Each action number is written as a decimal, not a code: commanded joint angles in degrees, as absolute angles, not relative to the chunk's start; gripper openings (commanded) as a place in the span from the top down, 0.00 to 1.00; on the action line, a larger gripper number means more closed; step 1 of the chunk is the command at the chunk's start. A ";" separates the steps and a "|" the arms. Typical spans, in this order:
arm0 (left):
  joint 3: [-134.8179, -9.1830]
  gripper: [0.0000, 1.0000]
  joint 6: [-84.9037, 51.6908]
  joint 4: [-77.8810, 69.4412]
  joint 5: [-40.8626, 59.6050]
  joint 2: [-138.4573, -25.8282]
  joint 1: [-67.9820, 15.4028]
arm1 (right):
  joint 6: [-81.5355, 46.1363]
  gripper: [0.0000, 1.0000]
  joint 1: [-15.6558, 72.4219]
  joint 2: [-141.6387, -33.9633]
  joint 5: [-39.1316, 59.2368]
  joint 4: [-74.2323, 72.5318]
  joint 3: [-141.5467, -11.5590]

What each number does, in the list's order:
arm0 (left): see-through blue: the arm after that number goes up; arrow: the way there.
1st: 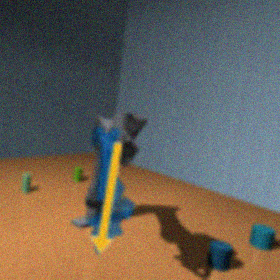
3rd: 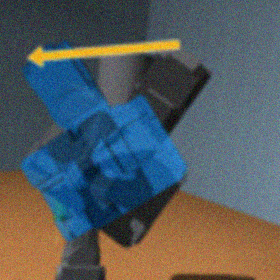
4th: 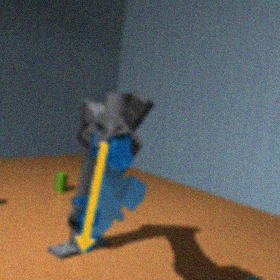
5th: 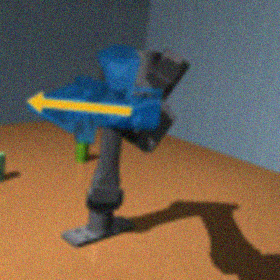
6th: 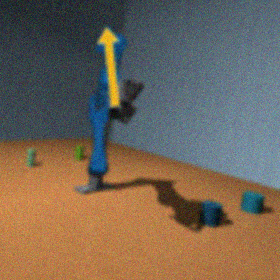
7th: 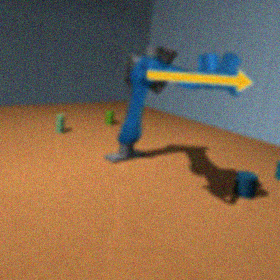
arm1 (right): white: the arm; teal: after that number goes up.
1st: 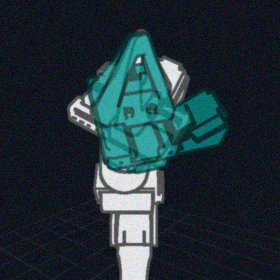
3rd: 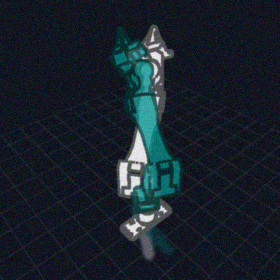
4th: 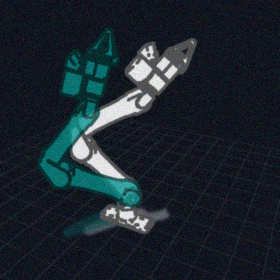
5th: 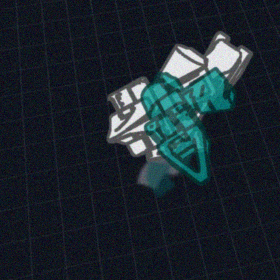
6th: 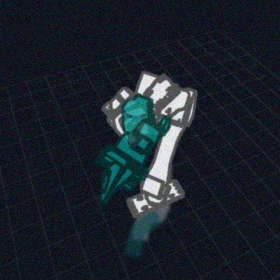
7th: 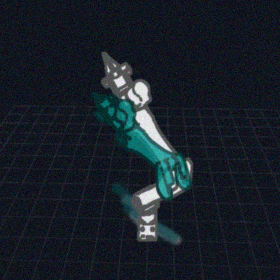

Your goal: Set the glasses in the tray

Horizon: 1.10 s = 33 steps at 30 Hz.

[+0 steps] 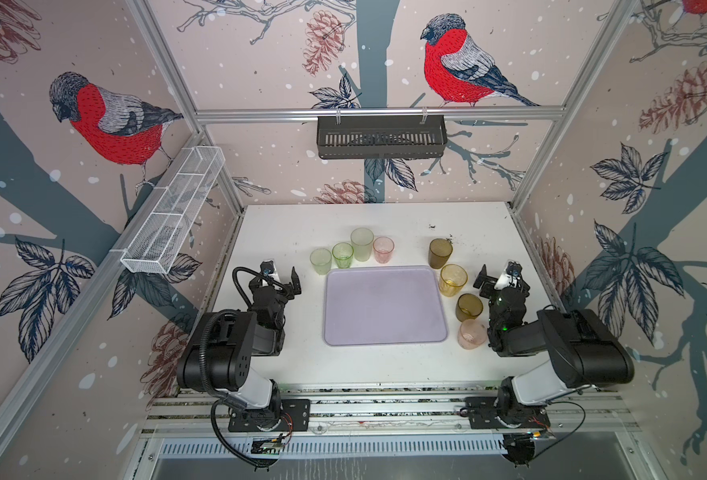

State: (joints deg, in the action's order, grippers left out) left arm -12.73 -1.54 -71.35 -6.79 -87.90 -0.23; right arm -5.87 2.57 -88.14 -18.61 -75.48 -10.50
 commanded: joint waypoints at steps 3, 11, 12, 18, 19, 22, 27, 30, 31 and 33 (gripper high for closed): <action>-15.00 0.00 -2.28 -68.33 -9.79 -85.35 -0.30 | -5.14 0.00 3.16 -85.14 -18.26 -69.58 -13.86; -14.84 0.00 -2.11 -64.84 -9.21 -81.42 -0.30 | -4.69 0.00 3.43 -81.98 -18.12 -66.41 -14.19; -14.89 0.00 -2.15 -63.69 -8.99 -80.42 -0.26 | -4.56 0.00 3.36 -81.23 -17.94 -65.75 -14.24; -16.65 0.00 -4.55 -49.34 -11.50 -71.81 -0.29 | -4.29 0.00 3.32 -75.08 -16.62 -61.57 -13.89; -17.68 0.00 -5.45 -45.05 -12.00 -70.26 -0.33 | -4.13 0.00 3.35 -74.16 -16.00 -60.76 -13.93; -20.48 0.00 -7.65 -34.56 -12.21 -66.14 -0.38 | -3.41 0.00 3.44 -70.47 -14.13 -57.92 -13.88; -26.11 0.00 -13.54 -17.63 -10.75 -61.61 -0.77 | -1.27 0.00 4.04 -62.96 -13.18 -49.22 -14.88; -28.16 0.00 -16.76 -10.72 -9.15 -59.74 -1.50 | -0.25 0.00 4.04 -59.41 -14.06 -44.14 -16.04; -28.83 0.00 -17.79 -8.22 -9.14 -59.12 -1.84 | 0.22 0.00 4.04 -58.43 -14.01 -42.05 -16.70; -29.79 0.00 -19.58 -4.20 -9.48 -57.62 -2.40 | 0.85 0.00 4.11 -56.73 -13.49 -38.50 -17.93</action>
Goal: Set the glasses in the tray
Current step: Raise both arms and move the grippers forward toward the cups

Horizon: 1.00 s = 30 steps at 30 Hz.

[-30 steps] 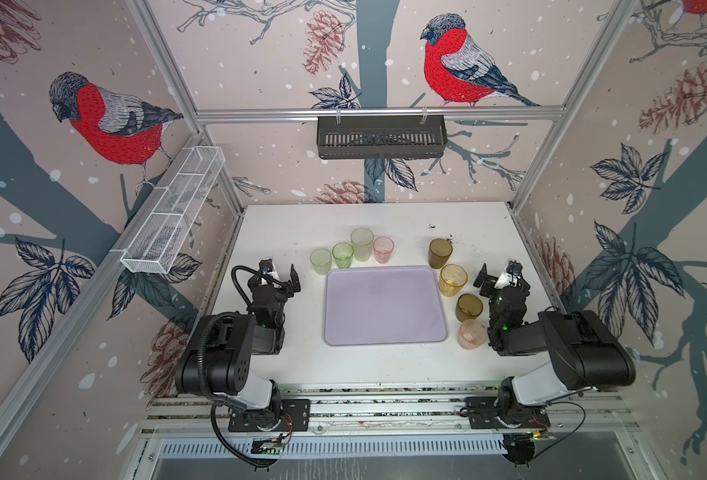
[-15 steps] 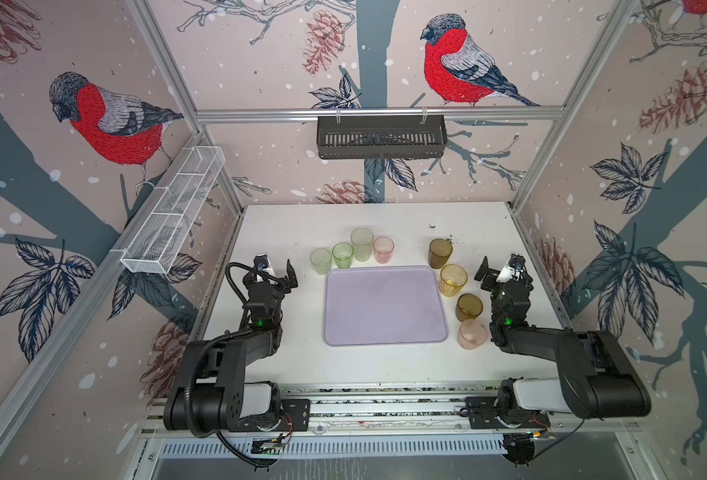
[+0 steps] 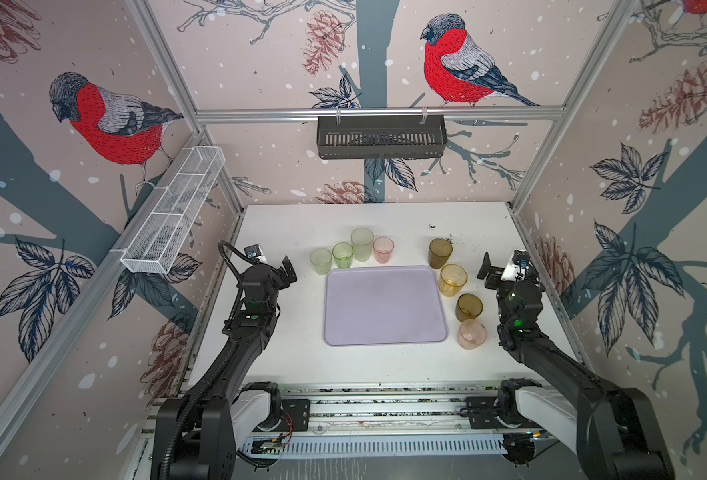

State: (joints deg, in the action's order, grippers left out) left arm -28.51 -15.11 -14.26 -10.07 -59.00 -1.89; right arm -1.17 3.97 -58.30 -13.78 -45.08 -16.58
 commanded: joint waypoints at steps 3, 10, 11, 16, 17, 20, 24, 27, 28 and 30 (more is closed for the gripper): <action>-30.52 0.00 -21.14 -0.03 -8.88 -54.91 -2.82 | 0.88 0.00 4.34 -53.91 -13.18 -34.83 -19.19; -34.18 0.00 -23.91 11.08 -6.11 -49.98 -3.05 | 1.09 0.00 7.96 -49.32 -13.83 -29.50 -22.33; -34.95 0.00 -24.53 12.73 -5.91 -49.64 -2.99 | 0.46 0.00 8.68 -48.91 -14.78 -28.55 -22.87; -41.26 0.00 -27.84 23.66 -5.01 -49.88 -3.24 | -6.95 0.00 12.51 -46.39 -19.39 -22.24 -25.55; -42.58 0.00 -28.51 25.94 -4.93 -49.86 -3.42 | -8.61 0.00 13.35 -46.00 -20.36 -20.27 -26.55; -45.15 0.00 -30.70 30.19 -4.50 -49.15 -3.66 | -12.11 0.00 15.51 -45.71 -21.70 -13.80 -30.23; -51.14 0.00 -34.83 38.56 -4.03 -51.96 -3.66 | -15.03 0.00 17.80 -45.83 -23.24 -4.95 -34.97; -54.78 0.00 -35.52 42.99 -3.01 -55.44 -3.78 | -16.34 0.00 19.19 -46.06 -23.63 0.46 -38.69; -54.84 0.00 -35.60 42.55 -2.34 -55.63 -3.87 | -16.77 0.00 19.30 -46.05 -23.01 2.05 -39.94; -54.67 0.00 -36.13 41.49 -1.14 -55.71 -3.87 | -16.99 0.00 19.58 -46.28 -21.09 3.98 -42.02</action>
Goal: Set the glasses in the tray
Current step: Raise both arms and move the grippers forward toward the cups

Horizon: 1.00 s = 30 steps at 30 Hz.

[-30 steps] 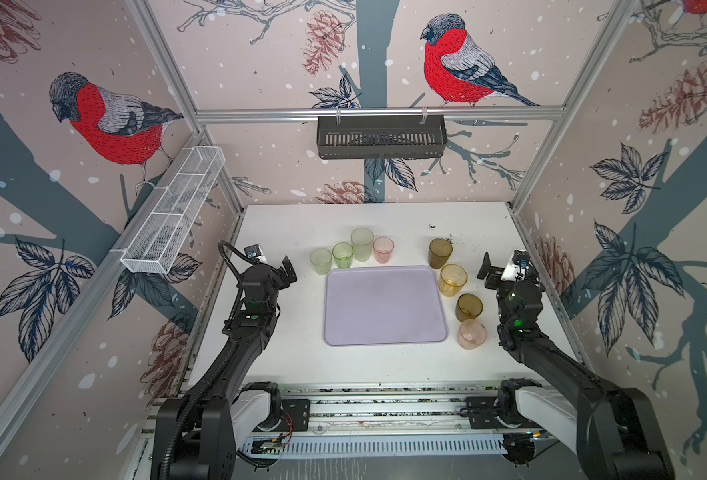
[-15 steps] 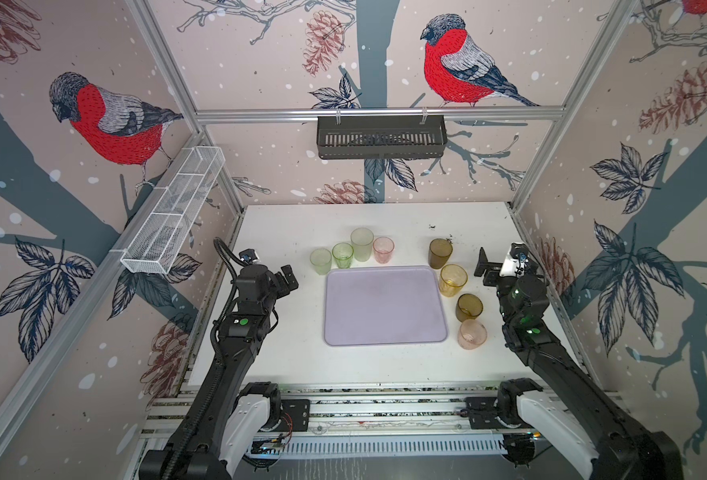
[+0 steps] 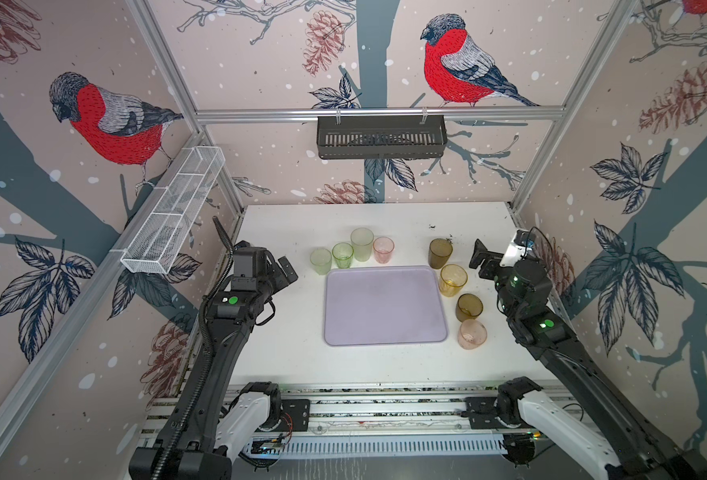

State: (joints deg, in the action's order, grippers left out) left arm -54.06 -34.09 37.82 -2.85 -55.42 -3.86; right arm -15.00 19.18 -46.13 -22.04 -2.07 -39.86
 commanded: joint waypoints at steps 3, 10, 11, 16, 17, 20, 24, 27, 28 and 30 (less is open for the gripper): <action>-55.27 0.00 -36.87 42.12 -0.16 -56.71 -4.79 | -15.19 0.00 20.36 -48.16 -18.67 7.26 -45.86; -60.24 0.01 -39.13 48.57 -5.42 -61.46 -12.88 | -13.98 0.00 21.57 -53.82 -14.53 14.21 -53.93; -61.24 0.00 -39.88 49.61 -6.46 -62.19 -14.40 | -13.75 0.00 21.66 -54.56 -13.27 15.01 -55.12; -65.78 0.01 -44.42 55.06 -9.50 -65.65 -20.57 | -14.01 0.01 22.13 -59.00 -9.32 20.13 -60.08; -66.68 0.01 -45.40 56.31 -10.06 -66.44 -21.74 | -14.38 0.00 22.16 -59.74 -8.68 20.87 -60.54; -68.88 0.01 -47.64 59.03 -10.91 -68.23 -24.17 | -15.25 0.00 22.27 -61.57 -6.46 21.44 -60.56; -71.49 0.01 -47.82 59.13 -10.28 -70.41 -25.48 | -16.16 0.00 22.93 -65.24 -4.56 23.35 -62.51; -72.55 0.01 -46.23 57.28 -10.69 -71.52 -25.49 | -14.83 0.00 25.02 -67.28 -5.93 23.92 -64.15; -72.64 0.01 -45.28 56.28 -11.20 -71.93 -25.46 | -14.26 0.00 25.84 -68.00 -6.57 23.99 -64.42; -73.70 0.01 -43.60 55.47 -11.42 -73.34 -25.14 | -14.10 0.00 26.38 -70.32 -6.48 26.34 -67.44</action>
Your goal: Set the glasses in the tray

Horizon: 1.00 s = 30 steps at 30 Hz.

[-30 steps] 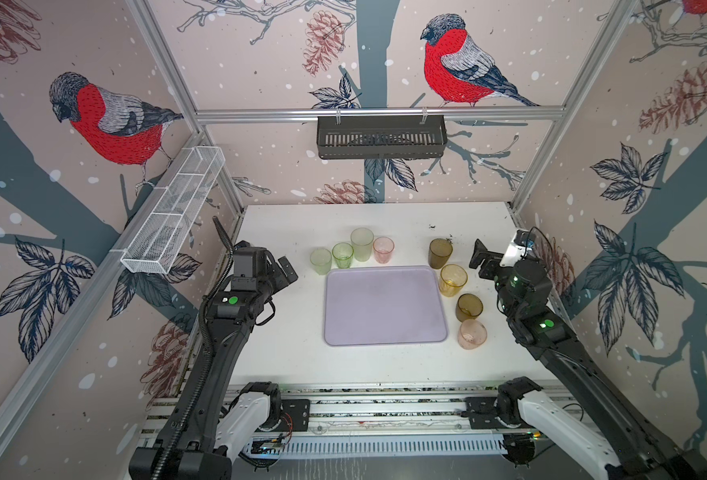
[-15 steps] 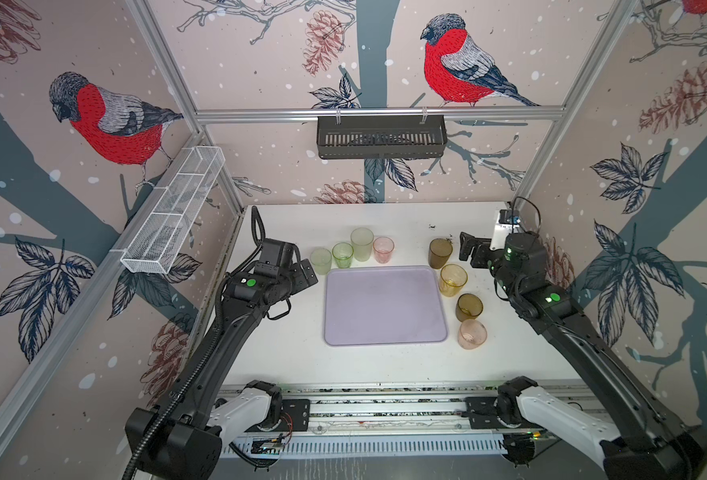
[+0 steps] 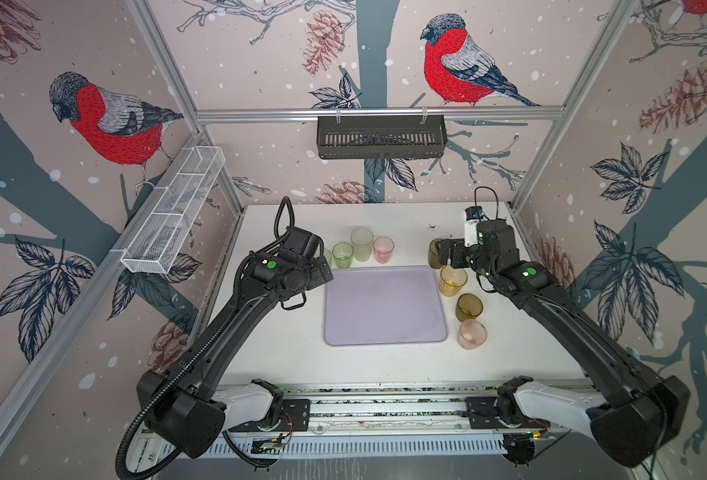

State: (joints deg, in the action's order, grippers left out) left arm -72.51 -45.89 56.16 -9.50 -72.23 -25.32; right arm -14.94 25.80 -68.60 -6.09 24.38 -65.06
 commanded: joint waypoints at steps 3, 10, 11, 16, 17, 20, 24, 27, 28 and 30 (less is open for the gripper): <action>-73.77 0.01 -40.83 52.84 -12.27 -75.21 -25.14 | -11.50 0.00 28.47 -73.20 -7.36 27.85 -69.60; -74.32 0.02 -39.68 45.89 -6.59 -79.36 -23.78 | -9.25 0.00 32.53 -77.20 -4.95 31.75 -75.22; -74.95 0.02 -39.31 45.67 -7.10 -79.83 -23.73 | -8.41 0.00 33.41 -77.46 -4.84 31.60 -75.37; -77.17 0.02 -36.32 45.97 -6.42 -82.49 -20.77 | -7.07 0.00 35.96 -77.88 -2.36 29.10 -74.38; -77.58 0.03 -35.58 46.11 -6.12 -82.97 -20.19 | -6.95 0.00 36.42 -77.54 -1.97 28.59 -74.23; -79.29 0.03 -32.99 47.35 -6.84 -84.94 -18.34 | -5.43 0.00 37.66 -76.05 -1.68 26.87 -72.56; -80.79 0.06 -31.13 47.62 -7.77 -87.94 -16.91 | -4.75 0.00 37.71 -75.58 -0.26 25.78 -70.56; -83.60 0.10 -31.13 48.64 -9.58 -91.22 -16.63 | -5.34 0.00 37.79 -75.59 1.06 24.04 -69.54; -84.85 0.11 -31.07 49.05 -10.04 -92.50 -16.57 | -5.44 0.00 37.79 -75.82 1.54 23.46 -69.34; -87.44 0.13 -30.70 50.23 -10.94 -95.47 -16.52 | -5.54 0.00 38.03 -76.24 2.13 22.60 -69.50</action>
State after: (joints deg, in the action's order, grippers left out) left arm -84.93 -31.46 47.90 -8.23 -93.06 -16.71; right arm -5.82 37.80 -75.94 0.21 26.28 -69.49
